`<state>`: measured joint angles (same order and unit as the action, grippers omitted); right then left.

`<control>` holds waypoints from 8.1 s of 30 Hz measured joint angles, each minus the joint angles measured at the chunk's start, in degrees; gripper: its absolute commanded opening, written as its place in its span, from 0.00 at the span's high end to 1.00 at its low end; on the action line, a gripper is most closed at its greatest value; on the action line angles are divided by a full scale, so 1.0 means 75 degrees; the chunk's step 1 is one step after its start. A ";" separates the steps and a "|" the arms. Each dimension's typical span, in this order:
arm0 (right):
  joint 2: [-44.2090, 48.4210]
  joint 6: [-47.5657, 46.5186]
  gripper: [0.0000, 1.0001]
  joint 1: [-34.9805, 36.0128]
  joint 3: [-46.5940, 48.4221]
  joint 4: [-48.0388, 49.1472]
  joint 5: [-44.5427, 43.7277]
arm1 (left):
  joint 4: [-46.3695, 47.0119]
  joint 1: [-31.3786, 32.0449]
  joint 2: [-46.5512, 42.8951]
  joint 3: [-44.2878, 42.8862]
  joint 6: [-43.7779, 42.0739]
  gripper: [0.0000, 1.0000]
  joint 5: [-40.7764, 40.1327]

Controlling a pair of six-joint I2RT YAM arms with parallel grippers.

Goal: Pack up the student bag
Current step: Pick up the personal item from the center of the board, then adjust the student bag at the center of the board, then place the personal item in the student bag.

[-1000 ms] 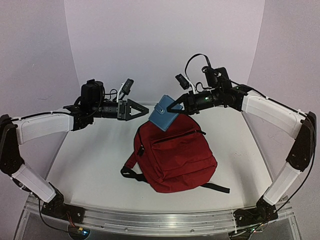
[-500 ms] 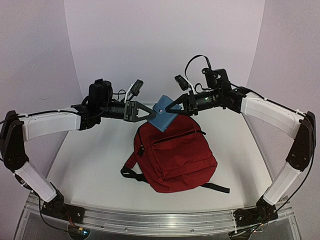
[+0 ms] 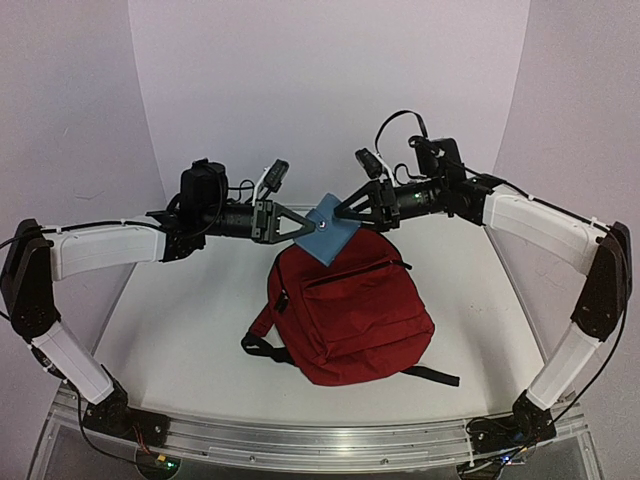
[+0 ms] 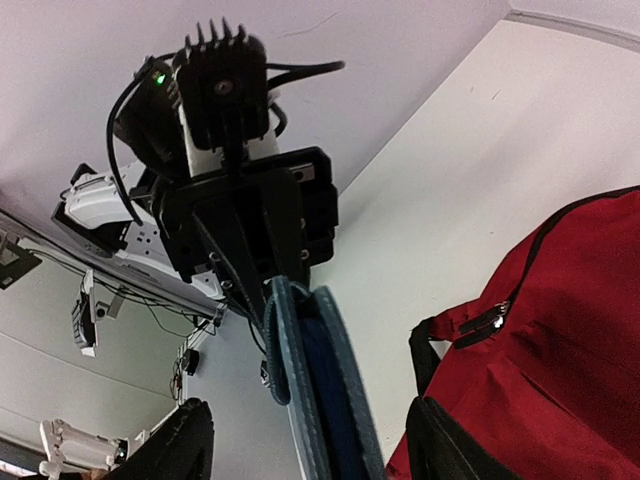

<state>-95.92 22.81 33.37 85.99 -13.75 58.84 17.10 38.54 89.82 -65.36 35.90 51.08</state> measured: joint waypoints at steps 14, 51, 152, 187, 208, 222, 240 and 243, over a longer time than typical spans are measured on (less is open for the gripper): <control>-0.0054 -0.4719 0.52 -0.0159 -0.0008 -0.3438 -0.3405 | -0.1084 -0.0571 -0.0308 0.0193 -0.0177 1.00 -0.1043; 0.0762 -0.5251 0.37 -0.0131 -0.3090 -0.5137 -0.6701 | -0.4922 -0.1451 0.4285 -0.4054 -0.3041 1.00 -0.4872; -0.1033 -0.0937 0.47 0.1393 0.0391 -0.3473 -0.7115 | -0.4802 0.0440 -0.1070 0.0134 -0.1375 1.00 -0.6373; -0.2594 -0.0285 0.61 0.1432 0.1333 -0.3367 -0.6907 | -0.4617 0.0440 -0.1113 0.0291 -0.1373 1.00 -0.6376; -0.1761 -0.0371 1.00 0.1356 0.1188 -0.3729 -0.6904 | -0.4395 0.0440 -0.0688 -0.0094 -0.1322 1.00 -0.5901; -0.1029 -0.0521 1.00 0.0934 0.0343 -0.3598 -0.6252 | -0.1353 0.0475 0.0652 -0.0117 0.0787 1.00 -0.4089; -0.0892 -0.0507 1.00 0.0733 0.0469 -0.3596 -0.6145 | 0.0615 0.1255 0.1878 0.0506 0.2047 1.00 -0.3524; -0.0892 -0.0505 1.00 0.0737 0.0568 -0.3596 -0.6067 | 0.0827 0.1404 0.2036 0.0506 0.2222 1.00 -0.3400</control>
<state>-102.61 19.02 38.89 90.25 -40.72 13.34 23.31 49.08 105.09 -61.57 52.56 25.59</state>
